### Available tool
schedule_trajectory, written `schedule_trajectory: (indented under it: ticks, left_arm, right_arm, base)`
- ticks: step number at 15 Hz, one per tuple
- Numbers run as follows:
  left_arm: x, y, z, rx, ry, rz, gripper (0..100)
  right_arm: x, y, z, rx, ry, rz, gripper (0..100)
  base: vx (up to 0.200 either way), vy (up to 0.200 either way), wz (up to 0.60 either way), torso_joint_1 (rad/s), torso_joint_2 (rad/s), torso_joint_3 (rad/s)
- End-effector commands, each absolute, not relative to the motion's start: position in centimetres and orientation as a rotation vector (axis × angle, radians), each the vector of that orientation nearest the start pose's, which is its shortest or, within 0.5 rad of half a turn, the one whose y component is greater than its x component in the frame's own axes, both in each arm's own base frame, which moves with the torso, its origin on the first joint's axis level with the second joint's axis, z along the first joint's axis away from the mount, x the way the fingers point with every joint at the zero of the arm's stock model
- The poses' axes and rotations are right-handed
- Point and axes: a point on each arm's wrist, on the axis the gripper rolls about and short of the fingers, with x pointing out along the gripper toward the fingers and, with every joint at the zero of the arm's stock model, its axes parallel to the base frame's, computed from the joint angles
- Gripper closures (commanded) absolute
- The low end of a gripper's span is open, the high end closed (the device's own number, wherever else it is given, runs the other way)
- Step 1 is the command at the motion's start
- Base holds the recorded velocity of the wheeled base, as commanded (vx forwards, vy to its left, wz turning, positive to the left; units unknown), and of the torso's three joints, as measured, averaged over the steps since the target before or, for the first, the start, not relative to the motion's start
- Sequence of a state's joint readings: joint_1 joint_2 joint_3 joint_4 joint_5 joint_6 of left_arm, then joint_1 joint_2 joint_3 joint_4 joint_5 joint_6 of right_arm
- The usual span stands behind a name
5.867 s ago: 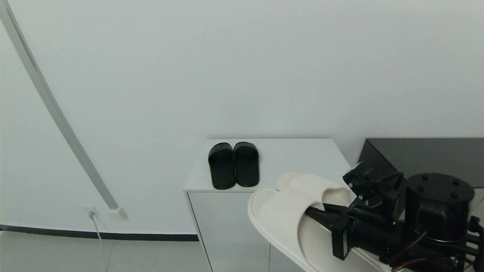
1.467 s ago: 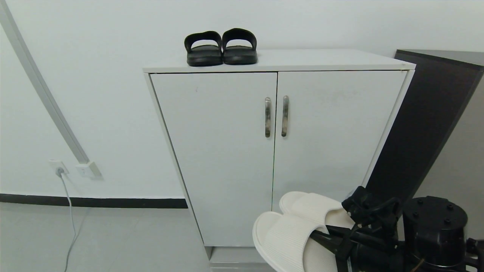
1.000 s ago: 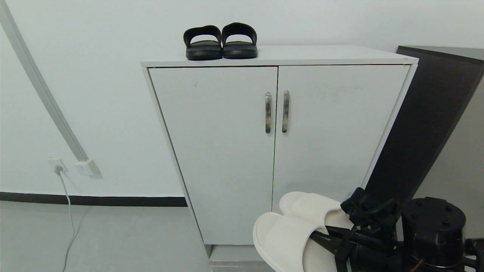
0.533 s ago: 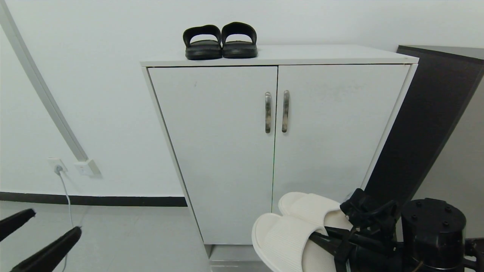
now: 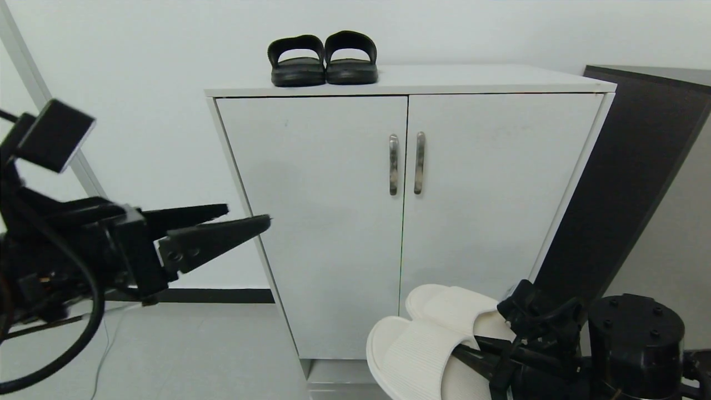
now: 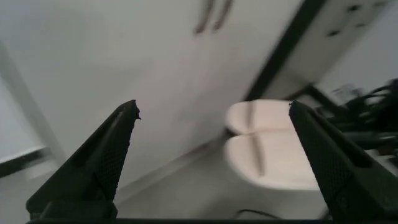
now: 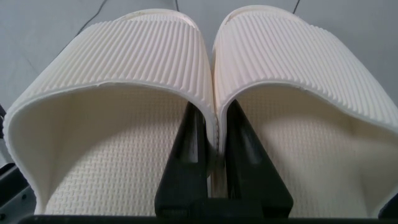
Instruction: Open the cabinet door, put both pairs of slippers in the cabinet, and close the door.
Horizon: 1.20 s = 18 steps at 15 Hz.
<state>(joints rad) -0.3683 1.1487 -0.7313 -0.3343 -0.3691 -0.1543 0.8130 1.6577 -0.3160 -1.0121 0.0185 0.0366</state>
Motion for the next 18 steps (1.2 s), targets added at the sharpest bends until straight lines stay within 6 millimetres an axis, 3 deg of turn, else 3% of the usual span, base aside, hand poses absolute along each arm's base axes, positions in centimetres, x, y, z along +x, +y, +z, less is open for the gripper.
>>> schedule_trajectory:
  ticks: [1,5,8,12,18]
  left_arm:
    - [18.5,-11.4,27.2,-0.192,0.176,-0.875,0]
    - [21.2,-16.5,27.4,-0.196,0.202,-0.989,0]
    - [23.4,-18.3,28.0,-0.239,0.207,-0.997,0]
    - [26.8,-21.4,27.3,-0.242,0.225,-1.023,0]
    - [29.6,-23.5,27.1,-0.288,0.236,-1.063,0]
  right_arm:
    - [16.2,17.2,11.3,-0.096,0.325,0.818,100]
    - [16.2,17.2,11.2,-0.098,0.331,0.820,100]
    - [16.1,17.3,11.1,-0.100,0.334,0.826,100]
    - [16.0,17.3,11.0,-0.104,0.337,0.828,100]
    - [16.0,17.4,11.0,-0.106,0.340,0.831,100]
  base:
    - [0.000,0.000,0.00,0.000,0.00,0.000]
    - [0.000,0.000,0.00,0.000,0.00,0.000]
    - [0.000,0.000,0.00,0.000,0.00,0.000]
    - [0.000,0.000,0.00,0.000,0.00,0.000]
    - [0.000,0.000,0.00,0.000,0.00,0.000]
